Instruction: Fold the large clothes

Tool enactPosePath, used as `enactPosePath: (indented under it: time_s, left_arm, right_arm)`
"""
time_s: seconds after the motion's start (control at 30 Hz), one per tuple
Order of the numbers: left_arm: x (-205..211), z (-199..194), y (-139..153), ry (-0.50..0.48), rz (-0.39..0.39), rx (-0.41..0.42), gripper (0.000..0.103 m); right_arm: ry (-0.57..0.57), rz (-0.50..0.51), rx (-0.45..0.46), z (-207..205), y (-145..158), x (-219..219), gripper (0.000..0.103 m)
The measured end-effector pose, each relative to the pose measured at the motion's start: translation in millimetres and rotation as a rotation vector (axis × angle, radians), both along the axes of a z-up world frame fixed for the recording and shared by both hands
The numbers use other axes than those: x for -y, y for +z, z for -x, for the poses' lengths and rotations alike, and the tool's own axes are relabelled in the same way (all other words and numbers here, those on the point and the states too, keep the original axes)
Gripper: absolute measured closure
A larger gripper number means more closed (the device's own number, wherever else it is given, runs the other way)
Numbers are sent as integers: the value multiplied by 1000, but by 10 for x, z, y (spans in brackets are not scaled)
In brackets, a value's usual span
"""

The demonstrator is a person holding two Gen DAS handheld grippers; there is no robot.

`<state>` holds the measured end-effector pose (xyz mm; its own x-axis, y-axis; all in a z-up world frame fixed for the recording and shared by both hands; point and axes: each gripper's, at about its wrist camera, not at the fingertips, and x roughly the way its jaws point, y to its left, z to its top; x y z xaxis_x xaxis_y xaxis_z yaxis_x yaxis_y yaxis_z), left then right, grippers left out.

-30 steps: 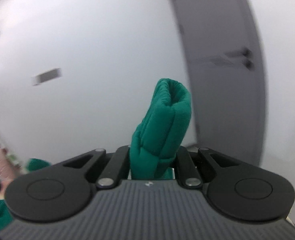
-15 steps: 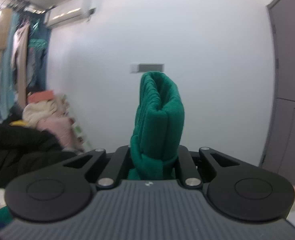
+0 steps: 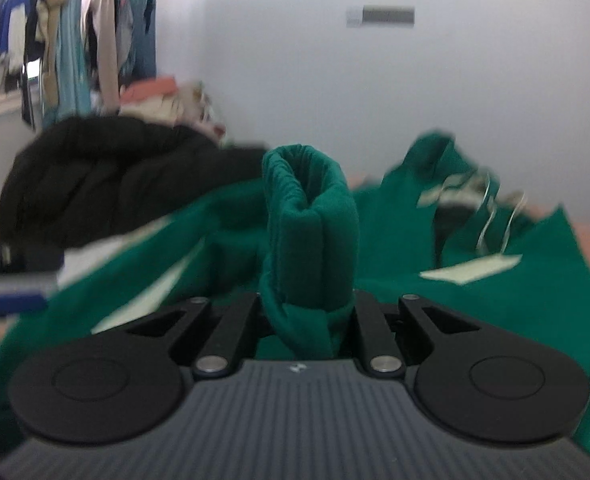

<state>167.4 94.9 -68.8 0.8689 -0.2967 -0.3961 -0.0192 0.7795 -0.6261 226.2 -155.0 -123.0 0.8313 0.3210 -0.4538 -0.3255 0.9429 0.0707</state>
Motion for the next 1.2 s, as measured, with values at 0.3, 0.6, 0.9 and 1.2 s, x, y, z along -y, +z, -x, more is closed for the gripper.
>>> enactPosePath:
  time_s: [0.3,0.6,0.9,1.2]
  left_arm:
    - [196,19,57,-66,-23,51,9]
    - [632,-16,17,-195,-89,59,9]
    - [1100,-112,-174,-273,-224,-7,9]
    - [1377,-277,-377,-320,-337,-91,10]
  right_arm:
    - [108,-66,-153,93,-58,139,30]
    - [56,-125,-160,368,10,627,30]
    - [-69,-181,-245,-65,-216,884,31]
    - [-201,-188,-312,-337,-634,978,35]
